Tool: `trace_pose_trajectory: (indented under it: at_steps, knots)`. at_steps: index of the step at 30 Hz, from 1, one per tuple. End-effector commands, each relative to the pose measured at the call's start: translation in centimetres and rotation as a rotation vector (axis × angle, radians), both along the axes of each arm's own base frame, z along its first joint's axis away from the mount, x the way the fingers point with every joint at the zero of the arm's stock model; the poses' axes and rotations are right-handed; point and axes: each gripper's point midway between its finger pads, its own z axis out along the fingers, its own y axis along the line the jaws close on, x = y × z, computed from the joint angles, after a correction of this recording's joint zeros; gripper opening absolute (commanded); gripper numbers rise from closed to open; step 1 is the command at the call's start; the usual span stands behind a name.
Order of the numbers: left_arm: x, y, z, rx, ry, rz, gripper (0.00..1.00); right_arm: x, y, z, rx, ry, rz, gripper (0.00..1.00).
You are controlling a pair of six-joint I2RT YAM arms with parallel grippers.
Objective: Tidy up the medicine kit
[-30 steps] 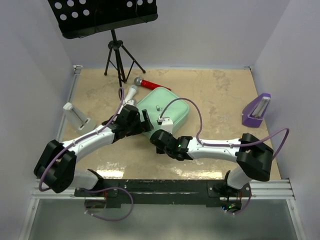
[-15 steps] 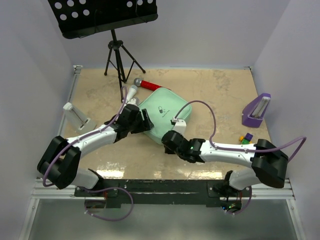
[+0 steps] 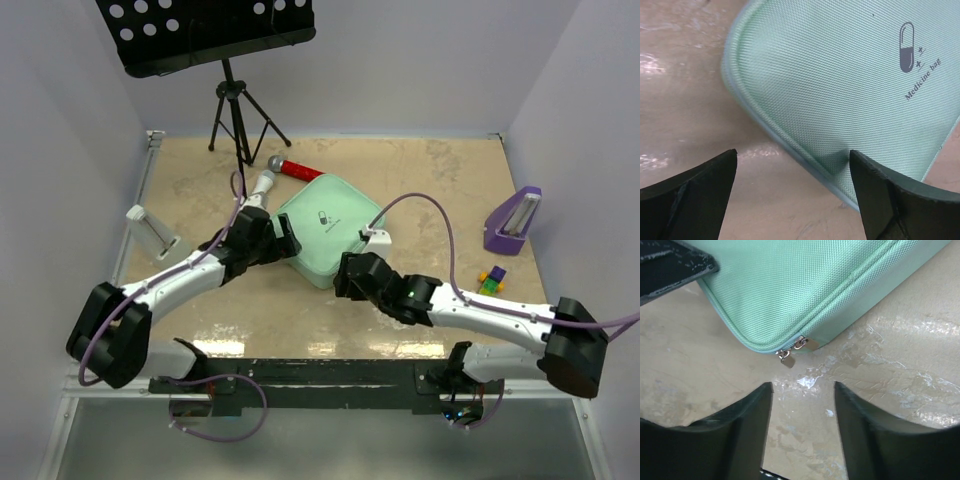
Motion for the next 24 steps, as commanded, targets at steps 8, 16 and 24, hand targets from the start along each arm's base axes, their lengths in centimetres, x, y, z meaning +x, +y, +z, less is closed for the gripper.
trace_pose_trajectory:
  at_steps: [8,16,24]
  knots:
    - [-0.6,7.8,11.5,0.169,-0.299,0.162,1.00,2.3,-2.1,8.2,0.047,-0.229,-0.076,0.83]
    - [-4.1,12.5,12.1,0.284,-0.318,0.198,1.00,5.7,-7.4,14.7,0.031,-0.422,-0.244,0.97]
    - [-5.2,12.7,8.9,0.246,-0.220,0.239,1.00,7.1,-9.0,15.6,0.034,-0.449,-0.298,0.98]
